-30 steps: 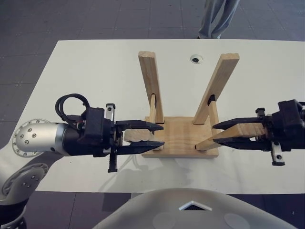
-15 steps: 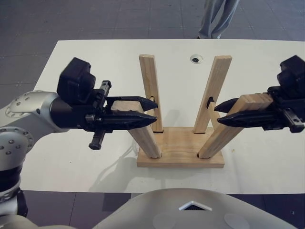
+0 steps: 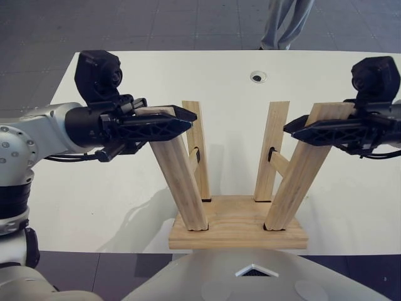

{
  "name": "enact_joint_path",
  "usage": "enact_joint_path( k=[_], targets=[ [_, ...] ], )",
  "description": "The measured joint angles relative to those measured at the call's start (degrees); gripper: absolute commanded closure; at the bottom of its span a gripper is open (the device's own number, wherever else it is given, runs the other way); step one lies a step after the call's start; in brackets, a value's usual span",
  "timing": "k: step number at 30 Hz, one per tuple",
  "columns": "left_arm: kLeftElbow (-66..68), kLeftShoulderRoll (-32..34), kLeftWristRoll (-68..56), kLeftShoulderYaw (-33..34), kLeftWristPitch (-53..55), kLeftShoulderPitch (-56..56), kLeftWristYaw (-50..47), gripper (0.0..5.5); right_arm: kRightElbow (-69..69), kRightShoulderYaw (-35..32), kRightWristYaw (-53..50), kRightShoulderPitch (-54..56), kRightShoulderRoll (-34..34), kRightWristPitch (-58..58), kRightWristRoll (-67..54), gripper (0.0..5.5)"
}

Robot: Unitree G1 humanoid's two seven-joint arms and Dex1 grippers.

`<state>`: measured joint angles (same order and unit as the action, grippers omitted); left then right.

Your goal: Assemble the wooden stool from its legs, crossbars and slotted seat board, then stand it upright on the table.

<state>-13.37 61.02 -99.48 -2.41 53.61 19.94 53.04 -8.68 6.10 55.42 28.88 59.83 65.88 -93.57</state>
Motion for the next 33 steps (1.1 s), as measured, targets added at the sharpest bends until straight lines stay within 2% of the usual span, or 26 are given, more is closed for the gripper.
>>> enact_joint_path(
  k=[8, 15, 18, 22, 27, 28, 29, 31, 33],
  targets=[
    [13.16, -4.44, 0.61, -4.65, 6.51, 5.19, 0.58, 4.42, 16.00, 6.04, 3.04, 6.37, -9.33, 4.72, 4.85, 4.45],
    [23.43, -4.33, 12.07, -10.24, 7.54, 9.26, 15.51, 4.42, 26.06, 10.64, 10.62, 10.53, -14.28, 6.10, 11.84, 4.45],
    [31.30, -5.19, 17.15, -15.22, 9.14, 12.41, 22.56, 4.42, 29.28, 12.25, 12.60, 10.88, -15.31, 6.87, 14.71, 4.45],
    [48.27, -12.85, 29.35, -21.56, 13.65, 17.41, 36.36, 4.42, 36.72, 16.09, 18.50, 10.89, -17.46, 10.03, 22.23, 4.45],
    [58.56, -19.29, 36.66, -21.06, 14.37, 22.67, 39.48, 4.42, 45.36, 17.21, 25.73, 14.65, -20.64, 9.59, 29.90, 4.45],
    [60.68, -20.87, 37.75, -20.19, 14.40, 23.62, 39.48, 3.94, 46.77, 17.21, 26.73, 15.23, -21.08, 9.25, 31.05, 4.45],
    [62.21, -22.11, 38.24, -19.52, 14.54, 24.26, 39.50, 3.69, 47.84, 17.20, 27.83, 15.82, -21.58, 9.12, 32.35, 4.03],
    [63.35, -25.15, 37.20, -18.01, 15.19, 23.71, 39.52, 3.29, 49.81, 17.19, 29.92, 16.07, -23.30, 8.61, 33.66, 3.57],
    [63.15, -25.43, 37.23, -17.86, 15.83, 23.20, 39.52, 2.97, 50.91, 17.15, 31.07, 16.31, -23.99, 8.26, 34.86, 3.21]
  ],
)
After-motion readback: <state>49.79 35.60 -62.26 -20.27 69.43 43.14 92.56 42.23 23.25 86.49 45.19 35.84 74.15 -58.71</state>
